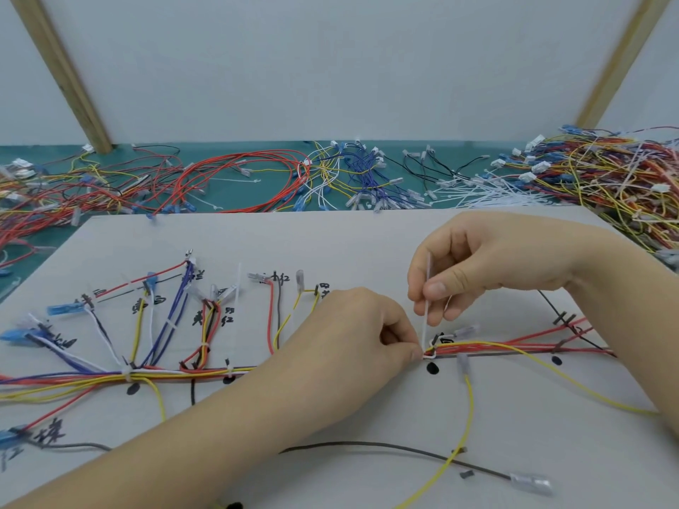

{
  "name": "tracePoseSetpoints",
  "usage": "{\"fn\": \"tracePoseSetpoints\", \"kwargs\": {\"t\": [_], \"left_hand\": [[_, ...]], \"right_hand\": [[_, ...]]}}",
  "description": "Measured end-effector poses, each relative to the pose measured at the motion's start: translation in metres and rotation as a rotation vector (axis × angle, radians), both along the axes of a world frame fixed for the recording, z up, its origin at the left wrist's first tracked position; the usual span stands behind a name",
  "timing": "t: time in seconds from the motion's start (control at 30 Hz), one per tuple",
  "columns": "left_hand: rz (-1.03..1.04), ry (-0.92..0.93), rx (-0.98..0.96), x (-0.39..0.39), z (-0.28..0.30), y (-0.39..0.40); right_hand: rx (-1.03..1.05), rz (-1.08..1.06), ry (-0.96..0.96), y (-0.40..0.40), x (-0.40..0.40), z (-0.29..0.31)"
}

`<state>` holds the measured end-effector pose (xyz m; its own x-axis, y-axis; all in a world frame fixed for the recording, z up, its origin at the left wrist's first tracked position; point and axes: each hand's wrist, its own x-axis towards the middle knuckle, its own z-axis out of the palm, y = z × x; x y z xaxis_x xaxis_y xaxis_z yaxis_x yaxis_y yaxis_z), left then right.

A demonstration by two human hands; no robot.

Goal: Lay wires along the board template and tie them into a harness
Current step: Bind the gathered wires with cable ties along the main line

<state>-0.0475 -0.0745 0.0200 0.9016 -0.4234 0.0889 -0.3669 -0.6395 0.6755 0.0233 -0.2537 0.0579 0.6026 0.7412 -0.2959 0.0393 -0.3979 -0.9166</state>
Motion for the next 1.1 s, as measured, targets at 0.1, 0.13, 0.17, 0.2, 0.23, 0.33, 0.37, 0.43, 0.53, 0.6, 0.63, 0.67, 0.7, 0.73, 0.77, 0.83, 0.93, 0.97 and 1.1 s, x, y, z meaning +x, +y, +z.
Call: {"fn": "tracePoseSetpoints", "kwargs": {"t": [0.1,0.13,0.17,0.2,0.23,0.33,0.37,0.43,0.53,0.6,0.63,0.67,0.7,0.73,0.77,0.83,0.93,0.97,1.1], "left_hand": [[-0.002,-0.020,0.026,0.000,0.000,-0.001],[0.000,-0.029,0.029,0.000,-0.001,-0.001],[0.001,-0.039,0.028,0.000,-0.001,-0.002],[0.003,-0.049,0.025,-0.001,-0.002,-0.003],[0.006,-0.054,0.020,-0.001,-0.003,-0.003],[0.018,-0.049,-0.007,-0.002,-0.005,-0.005],[0.024,-0.052,-0.016,-0.002,-0.006,-0.005],[0.035,-0.066,-0.036,-0.002,-0.009,-0.005],[0.023,-0.094,-0.039,-0.002,-0.009,-0.007],[-0.006,-0.107,-0.012,-0.001,-0.007,-0.006],[-0.022,-0.111,0.006,-0.001,-0.006,-0.006],[-0.032,-0.112,0.024,0.000,-0.005,-0.005],[-0.036,-0.116,0.044,0.000,-0.005,-0.005],[-0.035,-0.130,0.069,0.001,-0.005,-0.005],[-0.029,-0.152,0.092,0.001,-0.006,-0.004],[-0.021,-0.203,0.120,-0.001,-0.007,-0.006],[-0.012,-0.215,0.105,-0.002,-0.008,-0.008],[-0.006,-0.206,0.091,-0.003,-0.008,-0.008],[0.004,-0.172,0.053,-0.003,-0.010,-0.008]], "right_hand": [[0.004,-0.006,0.001,0.001,0.000,0.000],[0.005,-0.002,0.001,0.001,0.001,-0.001],[0.006,0.002,0.000,0.002,0.001,-0.001],[0.009,0.005,0.002,0.003,0.001,-0.001],[0.017,0.004,0.004,0.003,0.001,-0.001],[0.040,-0.013,0.008,0.005,0.002,-0.002],[0.044,-0.016,0.006,0.006,0.002,-0.002],[0.046,-0.023,-0.003,0.007,0.002,-0.002],[0.046,-0.029,-0.015,0.008,0.002,-0.003],[0.048,-0.029,-0.017,0.008,0.002,-0.004],[0.048,-0.031,-0.014,0.008,0.002,-0.003],[0.047,-0.033,-0.012,0.007,0.002,-0.003],[0.046,-0.037,-0.013,0.006,0.002,-0.003],[0.047,-0.041,-0.016,0.005,0.002,-0.003],[0.050,-0.045,-0.019,0.004,0.002,-0.003],[0.062,-0.043,-0.023,0.005,0.001,-0.004],[0.086,-0.039,-0.036,0.008,0.000,-0.004],[0.093,-0.043,-0.037,0.008,0.000,-0.004],[0.096,-0.051,-0.039,0.009,0.000,-0.004]]}}
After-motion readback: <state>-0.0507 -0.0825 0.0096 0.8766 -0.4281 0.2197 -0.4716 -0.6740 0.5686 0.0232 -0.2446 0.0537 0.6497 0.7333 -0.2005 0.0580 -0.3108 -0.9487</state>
